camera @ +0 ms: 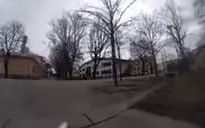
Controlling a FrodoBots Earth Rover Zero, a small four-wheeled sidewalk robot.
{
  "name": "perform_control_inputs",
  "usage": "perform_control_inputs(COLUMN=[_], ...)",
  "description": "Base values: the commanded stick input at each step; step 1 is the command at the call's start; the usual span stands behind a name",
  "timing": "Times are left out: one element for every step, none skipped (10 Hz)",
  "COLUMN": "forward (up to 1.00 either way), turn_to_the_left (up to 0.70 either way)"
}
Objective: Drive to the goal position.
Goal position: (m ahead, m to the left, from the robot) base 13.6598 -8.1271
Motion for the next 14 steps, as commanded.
perform_control_inputs(forward=[1.0, 1.0, 1.0, 1.0, 1.0, 1.0, 1.0, 1.0, 1.0, 1.0, 1.0, 1.0, 1.0, 1.0], turn_to_the_left=[-0.08, -0.4, -0.4, -0.4, -0.27, 0.0, 0.0, 0.0, 0.0, 0.0, 0.0, -0.17, -0.34, -0.4])
